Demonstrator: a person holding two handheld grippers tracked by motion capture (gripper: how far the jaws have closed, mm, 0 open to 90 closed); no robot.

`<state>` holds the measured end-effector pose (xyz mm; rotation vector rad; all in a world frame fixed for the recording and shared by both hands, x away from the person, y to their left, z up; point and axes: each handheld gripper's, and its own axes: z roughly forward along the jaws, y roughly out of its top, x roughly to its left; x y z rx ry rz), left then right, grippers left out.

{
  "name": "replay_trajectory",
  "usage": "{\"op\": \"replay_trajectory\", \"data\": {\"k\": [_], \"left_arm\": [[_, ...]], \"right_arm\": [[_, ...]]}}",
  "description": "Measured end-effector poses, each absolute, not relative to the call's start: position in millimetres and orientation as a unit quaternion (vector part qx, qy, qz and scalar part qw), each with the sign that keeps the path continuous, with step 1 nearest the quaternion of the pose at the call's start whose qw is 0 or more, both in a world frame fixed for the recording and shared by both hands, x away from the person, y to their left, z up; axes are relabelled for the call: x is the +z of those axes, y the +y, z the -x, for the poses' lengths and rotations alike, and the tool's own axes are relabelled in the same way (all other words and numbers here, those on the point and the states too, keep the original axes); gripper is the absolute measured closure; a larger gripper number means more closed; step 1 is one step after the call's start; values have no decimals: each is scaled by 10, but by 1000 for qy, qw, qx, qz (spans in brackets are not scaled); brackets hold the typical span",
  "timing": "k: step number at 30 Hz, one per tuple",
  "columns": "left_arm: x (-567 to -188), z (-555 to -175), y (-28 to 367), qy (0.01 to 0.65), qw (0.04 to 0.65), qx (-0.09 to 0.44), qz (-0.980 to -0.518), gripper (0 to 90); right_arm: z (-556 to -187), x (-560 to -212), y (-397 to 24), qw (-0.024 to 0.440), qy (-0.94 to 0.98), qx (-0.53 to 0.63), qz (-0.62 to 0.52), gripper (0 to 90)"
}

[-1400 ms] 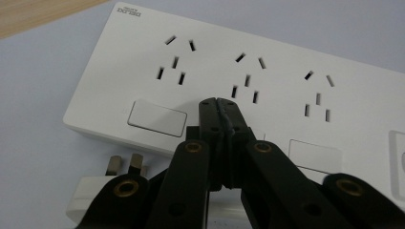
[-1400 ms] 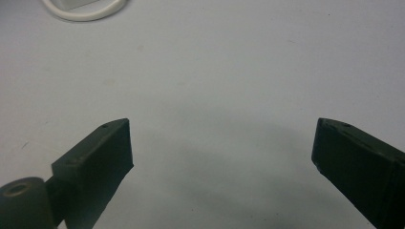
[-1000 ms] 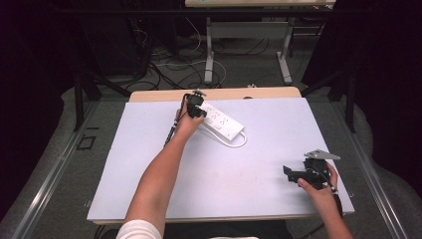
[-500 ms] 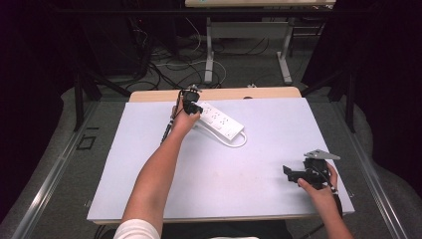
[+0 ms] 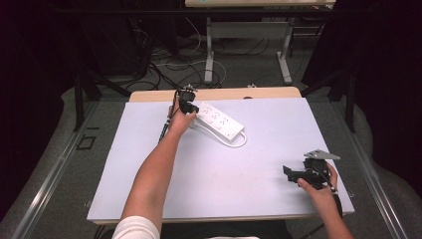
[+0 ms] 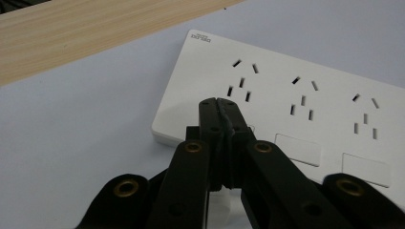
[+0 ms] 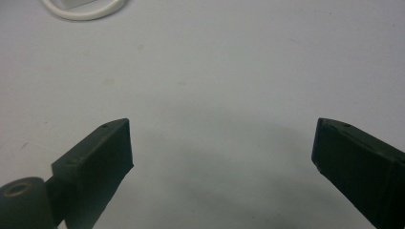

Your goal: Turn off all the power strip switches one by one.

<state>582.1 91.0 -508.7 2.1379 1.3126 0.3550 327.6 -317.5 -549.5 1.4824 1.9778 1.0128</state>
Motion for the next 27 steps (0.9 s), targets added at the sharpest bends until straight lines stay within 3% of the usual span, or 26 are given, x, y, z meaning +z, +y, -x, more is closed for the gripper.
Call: {"op": "replay_trajectory", "data": {"k": [27], "left_arm": [[-5219,-5886,845,486,301,136,-809,900]], "right_arm": [[-3271,-5491,-3178,233,720,370,-539,58]]}}
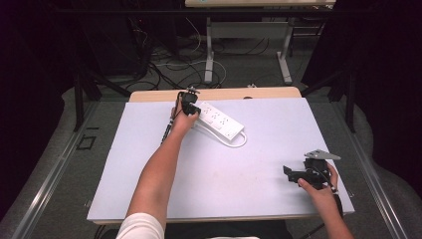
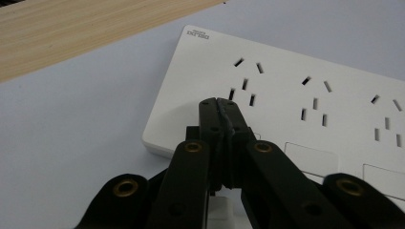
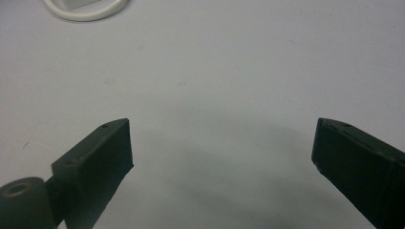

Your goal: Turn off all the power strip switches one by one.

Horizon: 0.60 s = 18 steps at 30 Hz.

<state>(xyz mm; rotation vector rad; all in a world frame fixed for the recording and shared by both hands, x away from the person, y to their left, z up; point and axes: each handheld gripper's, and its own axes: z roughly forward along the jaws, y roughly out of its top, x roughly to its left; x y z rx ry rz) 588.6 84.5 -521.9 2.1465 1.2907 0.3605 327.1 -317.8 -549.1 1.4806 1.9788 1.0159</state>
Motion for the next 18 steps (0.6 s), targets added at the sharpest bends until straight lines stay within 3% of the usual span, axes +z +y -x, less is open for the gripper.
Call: {"op": "replay_trajectory", "data": {"k": [18], "left_arm": [[-5249,-5862,836,491,298,144,-806,900]], "right_arm": [[-3258,-5490,-3192,233,721,370,-537,59]]}}
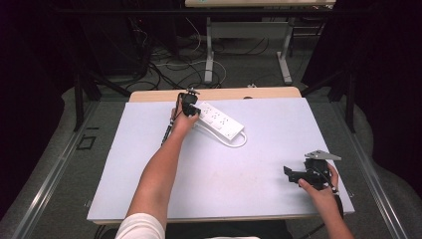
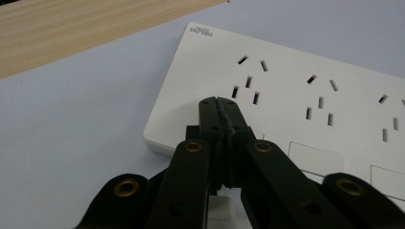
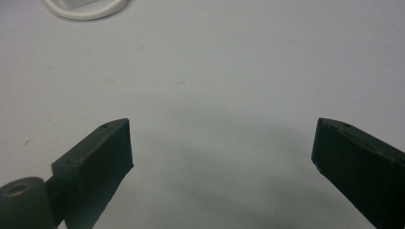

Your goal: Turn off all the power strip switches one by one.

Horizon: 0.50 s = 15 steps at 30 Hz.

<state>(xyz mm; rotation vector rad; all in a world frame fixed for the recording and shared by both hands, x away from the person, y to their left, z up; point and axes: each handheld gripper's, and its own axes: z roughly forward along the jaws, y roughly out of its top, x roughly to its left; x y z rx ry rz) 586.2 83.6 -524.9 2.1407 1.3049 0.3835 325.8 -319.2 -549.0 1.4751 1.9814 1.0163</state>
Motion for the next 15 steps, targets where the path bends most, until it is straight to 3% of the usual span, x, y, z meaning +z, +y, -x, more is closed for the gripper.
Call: {"op": "replay_trajectory", "data": {"k": [15], "left_arm": [[-5029,-5631,949,502,302,141,-798,900]], "right_arm": [[-3267,-5454,-3166,234,723,377,-529,59]]}}
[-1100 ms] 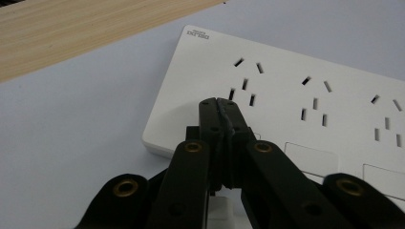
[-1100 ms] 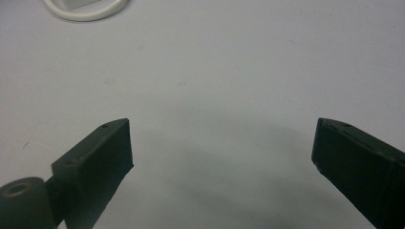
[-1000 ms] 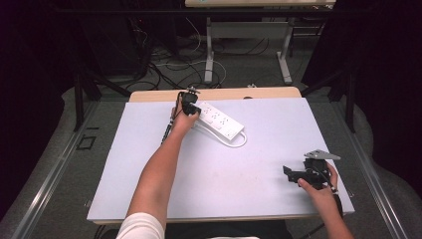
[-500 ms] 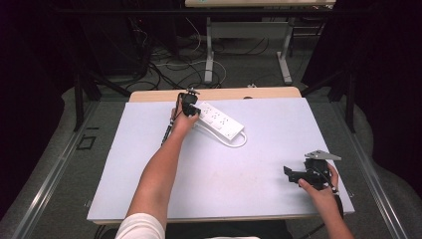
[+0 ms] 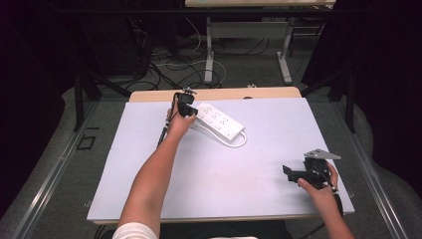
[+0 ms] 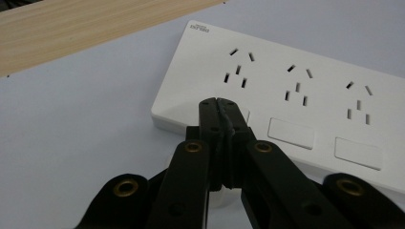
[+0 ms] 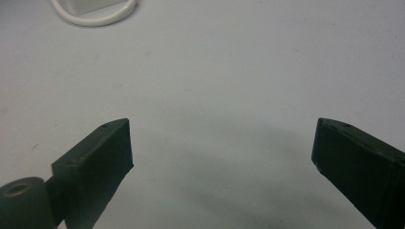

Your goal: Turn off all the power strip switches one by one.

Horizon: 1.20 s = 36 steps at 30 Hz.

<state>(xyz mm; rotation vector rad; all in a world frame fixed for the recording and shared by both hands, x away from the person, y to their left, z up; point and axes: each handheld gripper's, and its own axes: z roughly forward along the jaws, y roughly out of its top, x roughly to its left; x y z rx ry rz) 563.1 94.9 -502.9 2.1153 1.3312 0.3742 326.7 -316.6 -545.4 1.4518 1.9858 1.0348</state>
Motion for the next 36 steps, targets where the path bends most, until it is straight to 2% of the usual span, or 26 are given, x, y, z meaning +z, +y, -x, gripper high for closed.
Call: {"op": "replay_trajectory", "data": {"k": [5,16,24,31,36], "left_arm": [[-4936,-5541,1013,502,312,136,-795,895],[-4783,-5179,1203,496,333,121,-793,754],[-4660,-4887,1382,478,360,124,-791,563],[-4688,-4629,1523,463,379,129,-791,333],[-4677,-4460,1617,448,399,140,-788,262]], "right_arm": [[-3269,-5443,-3150,236,726,379,-524,58],[-3270,-5452,-3164,232,728,380,-521,59],[-3259,-5446,-3166,232,726,381,-524,58],[-3256,-5445,-3154,230,727,381,-523,58],[-3257,-5446,-3149,231,728,381,-521,58]]}}
